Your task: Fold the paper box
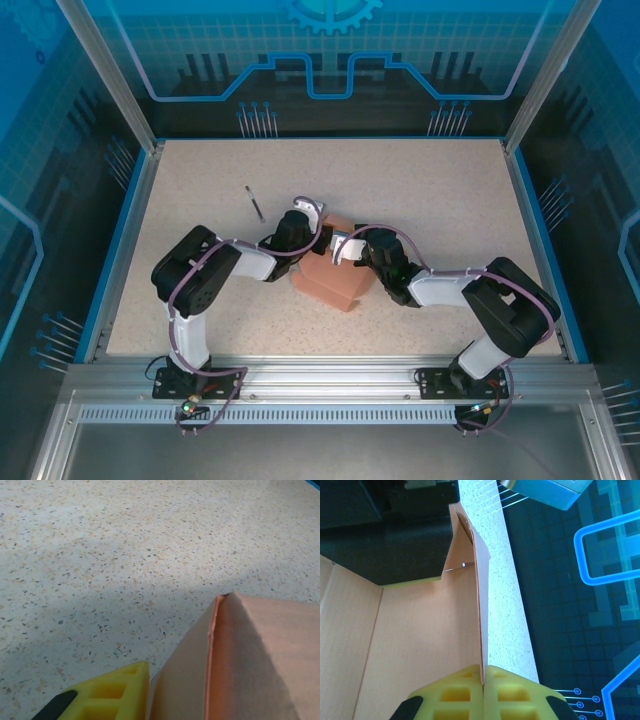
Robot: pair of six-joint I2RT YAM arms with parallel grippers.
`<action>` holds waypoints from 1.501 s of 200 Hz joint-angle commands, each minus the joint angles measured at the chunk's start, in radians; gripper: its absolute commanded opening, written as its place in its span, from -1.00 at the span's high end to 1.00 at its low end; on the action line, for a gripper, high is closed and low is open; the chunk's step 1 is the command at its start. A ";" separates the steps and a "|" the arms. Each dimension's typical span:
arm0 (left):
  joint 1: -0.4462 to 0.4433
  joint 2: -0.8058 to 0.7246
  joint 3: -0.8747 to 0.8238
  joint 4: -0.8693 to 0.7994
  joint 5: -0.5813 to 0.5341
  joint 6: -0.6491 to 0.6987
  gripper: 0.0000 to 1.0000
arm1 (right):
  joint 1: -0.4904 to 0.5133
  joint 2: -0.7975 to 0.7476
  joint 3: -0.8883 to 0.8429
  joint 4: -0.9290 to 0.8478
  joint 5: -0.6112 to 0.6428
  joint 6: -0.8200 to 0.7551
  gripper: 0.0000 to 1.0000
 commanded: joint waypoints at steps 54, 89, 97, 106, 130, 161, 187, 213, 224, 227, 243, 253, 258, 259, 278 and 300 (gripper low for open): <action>0.029 0.005 0.060 -0.182 -0.336 -0.147 0.63 | 0.009 -0.031 -0.004 -0.002 -0.036 0.025 1.00; 0.027 -0.002 0.053 -0.186 -0.367 -0.198 0.67 | 0.013 -0.025 -0.001 -0.005 -0.029 0.020 1.00; 0.027 -0.004 0.049 -0.184 -0.374 -0.200 0.67 | 0.013 -0.024 -0.001 -0.005 -0.027 0.019 1.00; 0.028 -0.006 0.049 -0.188 -0.386 -0.200 0.67 | 0.014 -0.023 -0.001 -0.005 -0.026 0.017 1.00; 0.028 -0.010 0.057 -0.220 -0.423 -0.191 0.68 | 0.014 -0.029 -0.001 -0.009 -0.029 0.020 1.00; 0.026 0.008 0.073 -0.240 -0.436 -0.173 0.68 | 0.014 -0.031 -0.001 -0.013 -0.034 0.028 1.00; 0.023 -0.004 0.040 -0.161 -0.367 -0.126 0.53 | 0.008 -0.034 0.002 -0.017 -0.031 0.039 1.00; 0.021 -0.020 0.017 -0.116 -0.320 -0.083 0.42 | 0.003 -0.034 0.007 -0.022 -0.022 0.046 1.00; 0.021 -0.030 0.008 -0.105 -0.303 -0.067 0.37 | 0.001 -0.034 0.008 -0.023 -0.019 0.046 1.00; 0.022 -0.032 0.005 -0.101 -0.298 -0.064 0.35 | 0.001 -0.034 0.008 -0.023 -0.017 0.047 1.00; 0.021 -0.043 -0.010 -0.084 -0.265 -0.051 0.27 | 0.000 -0.033 0.011 -0.025 -0.015 0.052 1.00; 0.021 -0.051 -0.020 -0.076 -0.242 -0.045 0.22 | -0.002 -0.033 0.012 -0.026 -0.013 0.053 1.00; 0.022 -0.053 -0.026 -0.070 -0.229 -0.042 0.19 | -0.002 -0.032 0.013 -0.026 -0.013 0.053 1.00; 0.021 -0.053 -0.027 -0.069 -0.227 -0.041 0.18 | -0.002 -0.031 0.014 -0.026 -0.013 0.054 1.00; 0.022 -0.059 -0.044 -0.050 -0.187 -0.027 0.09 | -0.003 -0.029 0.016 -0.028 -0.011 0.055 1.00; 0.021 -0.067 -0.064 -0.034 -0.164 -0.019 0.00 | -0.003 -0.028 0.017 -0.028 -0.010 0.054 1.00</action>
